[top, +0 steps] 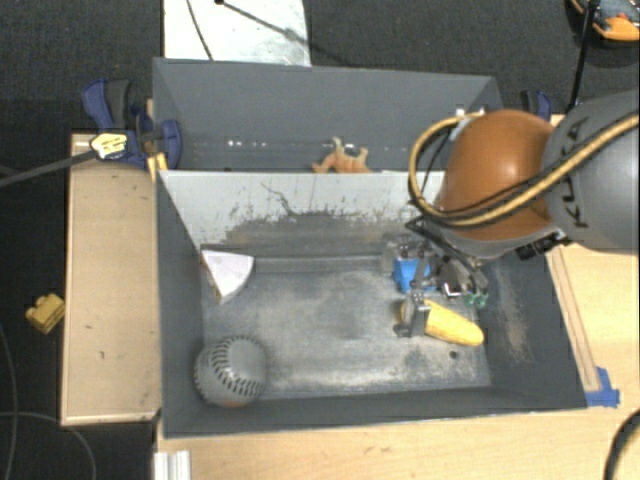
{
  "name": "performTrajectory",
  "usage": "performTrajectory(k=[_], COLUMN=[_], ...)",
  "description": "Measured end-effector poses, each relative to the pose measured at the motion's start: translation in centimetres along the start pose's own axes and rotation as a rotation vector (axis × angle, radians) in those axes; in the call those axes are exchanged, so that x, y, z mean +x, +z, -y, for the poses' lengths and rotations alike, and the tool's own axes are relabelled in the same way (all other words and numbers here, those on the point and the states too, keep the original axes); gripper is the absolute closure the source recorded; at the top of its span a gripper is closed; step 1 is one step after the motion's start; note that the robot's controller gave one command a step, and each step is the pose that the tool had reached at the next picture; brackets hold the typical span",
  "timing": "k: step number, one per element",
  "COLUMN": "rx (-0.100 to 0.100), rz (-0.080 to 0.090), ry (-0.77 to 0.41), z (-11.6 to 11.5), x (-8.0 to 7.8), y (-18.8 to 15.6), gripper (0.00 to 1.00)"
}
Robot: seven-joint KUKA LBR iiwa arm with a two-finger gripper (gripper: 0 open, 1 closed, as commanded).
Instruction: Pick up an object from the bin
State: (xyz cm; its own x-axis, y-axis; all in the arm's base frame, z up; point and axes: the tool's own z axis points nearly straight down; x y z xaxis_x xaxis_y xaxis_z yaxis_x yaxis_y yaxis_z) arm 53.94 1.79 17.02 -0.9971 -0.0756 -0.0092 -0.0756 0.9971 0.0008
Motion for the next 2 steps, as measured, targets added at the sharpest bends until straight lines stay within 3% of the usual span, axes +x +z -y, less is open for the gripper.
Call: performTrajectory(k=[1, 2], rx=[0.001, 0.001], rz=[-0.007, -0.008], ry=[0.023, 0.150], z=[2.2, 3.8], x=[0.3, 0.5], y=[3.4, 5.2], gripper=[0.00, 0.00])
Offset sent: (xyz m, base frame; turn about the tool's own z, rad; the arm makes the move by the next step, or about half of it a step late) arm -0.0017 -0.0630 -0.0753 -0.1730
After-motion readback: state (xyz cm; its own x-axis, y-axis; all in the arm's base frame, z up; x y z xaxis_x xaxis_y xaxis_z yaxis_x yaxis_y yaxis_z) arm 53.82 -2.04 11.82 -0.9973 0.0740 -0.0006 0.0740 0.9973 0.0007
